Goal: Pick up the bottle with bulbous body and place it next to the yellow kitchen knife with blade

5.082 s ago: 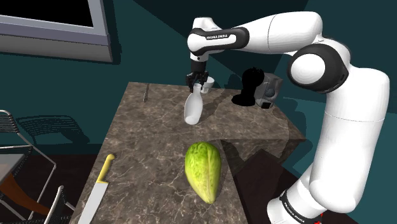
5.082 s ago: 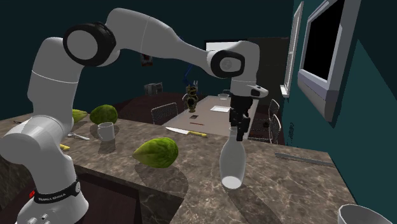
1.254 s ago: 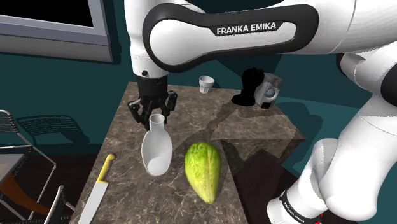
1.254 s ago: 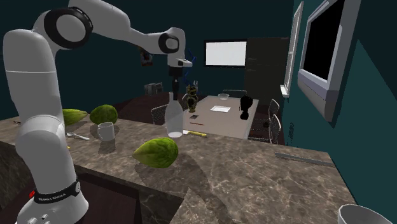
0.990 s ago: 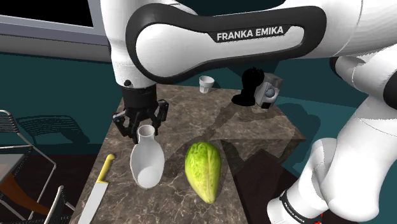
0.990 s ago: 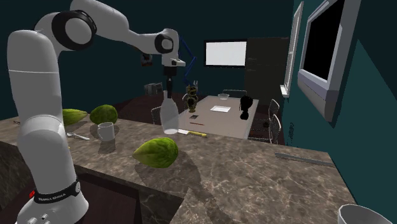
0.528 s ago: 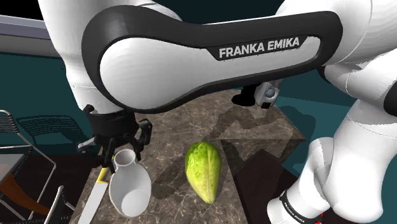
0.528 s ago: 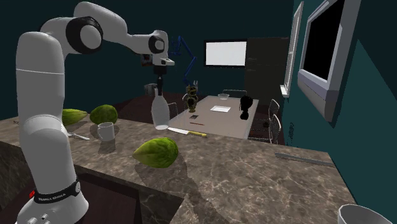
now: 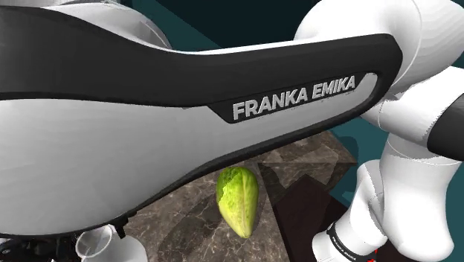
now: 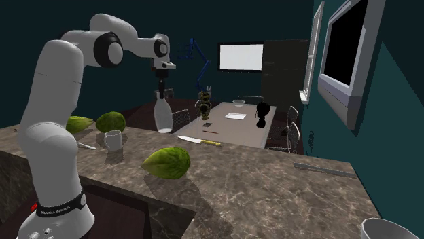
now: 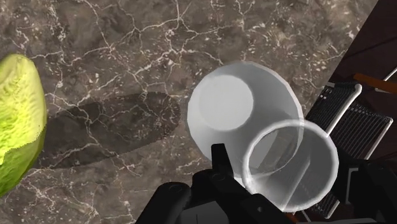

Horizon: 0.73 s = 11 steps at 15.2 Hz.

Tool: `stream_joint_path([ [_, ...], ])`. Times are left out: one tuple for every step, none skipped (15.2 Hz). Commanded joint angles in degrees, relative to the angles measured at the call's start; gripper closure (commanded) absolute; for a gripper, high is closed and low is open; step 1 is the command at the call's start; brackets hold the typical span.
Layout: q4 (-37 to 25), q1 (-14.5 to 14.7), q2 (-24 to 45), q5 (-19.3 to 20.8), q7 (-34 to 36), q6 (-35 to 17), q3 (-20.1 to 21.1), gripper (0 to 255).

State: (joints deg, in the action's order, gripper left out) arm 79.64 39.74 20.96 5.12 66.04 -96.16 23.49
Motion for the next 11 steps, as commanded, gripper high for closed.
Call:
stream_joint_path([
  [-1.59,1.28,1.74,0.68,1.46,-0.08,0.20,255],
  [-0.75,1.21,1.69,0.67,1.44,-0.87,0.18,255],
  [0.07,1.13,1.66,0.66,1.43,-1.66,0.15,255],
  [0.86,1.07,1.65,0.66,1.42,-2.43,0.13,255],
  [1.63,1.00,1.65,0.67,1.42,-3.20,0.11,255],
  [2.38,0.95,1.67,0.69,1.42,-3.96,0.09,255],
  [3.11,0.90,1.71,0.71,1.42,-4.72,0.06,255],
  [3.82,0.85,1.76,0.74,1.42,-5.46,0.04,255],
  [4.50,0.81,1.82,0.77,1.43,-6.20,0.01,255],
  [5.17,0.77,1.90,0.81,1.44,-6.94,-0.02,255],
  [5.81,0.74,1.99,0.86,1.45,-7.66,-0.05,255],
])
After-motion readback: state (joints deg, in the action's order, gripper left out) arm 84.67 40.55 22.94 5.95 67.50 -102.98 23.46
